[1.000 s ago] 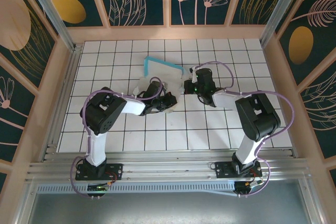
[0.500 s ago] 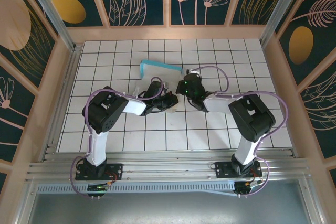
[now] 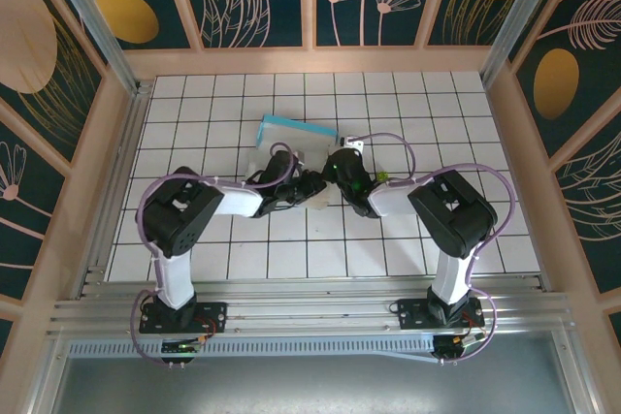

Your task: Fold the paper box

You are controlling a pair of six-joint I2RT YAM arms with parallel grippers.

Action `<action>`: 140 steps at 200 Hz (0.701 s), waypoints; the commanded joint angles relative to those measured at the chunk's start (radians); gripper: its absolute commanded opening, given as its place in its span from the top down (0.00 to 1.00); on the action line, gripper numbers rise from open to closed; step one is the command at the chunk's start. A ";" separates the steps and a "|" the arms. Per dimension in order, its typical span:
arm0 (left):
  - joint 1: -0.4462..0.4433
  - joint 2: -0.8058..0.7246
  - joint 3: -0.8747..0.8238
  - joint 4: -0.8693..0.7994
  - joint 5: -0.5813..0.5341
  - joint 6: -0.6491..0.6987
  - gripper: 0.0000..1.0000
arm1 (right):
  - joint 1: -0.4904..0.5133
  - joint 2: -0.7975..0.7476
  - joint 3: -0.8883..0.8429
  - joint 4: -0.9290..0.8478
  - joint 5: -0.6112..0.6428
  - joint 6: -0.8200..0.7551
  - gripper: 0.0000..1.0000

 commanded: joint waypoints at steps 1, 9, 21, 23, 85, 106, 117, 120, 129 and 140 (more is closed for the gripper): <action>0.006 -0.118 0.003 -0.093 -0.109 0.030 0.69 | 0.012 0.025 -0.030 -0.084 0.021 -0.037 0.99; 0.014 -0.160 0.010 -0.149 -0.148 0.041 0.69 | 0.012 0.022 -0.028 -0.089 0.028 -0.042 0.99; 0.028 -0.196 0.020 -0.232 -0.208 0.063 0.68 | 0.012 0.017 -0.025 -0.093 0.032 -0.052 0.99; 0.031 -0.201 0.022 -0.244 -0.218 0.068 0.68 | 0.013 0.017 -0.024 -0.095 0.034 -0.053 0.99; 0.137 -0.166 -0.037 -0.303 -0.257 0.129 0.66 | 0.025 0.012 0.023 -0.153 0.040 -0.100 0.99; 0.137 -0.108 -0.048 -0.241 -0.177 0.121 0.69 | 0.037 0.013 0.044 -0.176 0.044 -0.109 0.99; 0.137 -0.076 -0.057 -0.202 -0.146 0.103 0.71 | 0.041 0.016 0.056 -0.187 0.041 -0.109 0.99; 0.137 -0.068 -0.059 -0.195 -0.138 0.101 0.72 | 0.043 0.015 0.061 -0.190 0.038 -0.109 0.99; 0.137 -0.048 -0.062 -0.173 -0.118 0.091 0.75 | 0.046 0.017 0.071 -0.200 0.031 -0.104 0.99; 0.137 -0.032 -0.070 -0.151 -0.102 0.082 0.76 | 0.052 0.021 0.082 -0.209 0.024 -0.096 0.98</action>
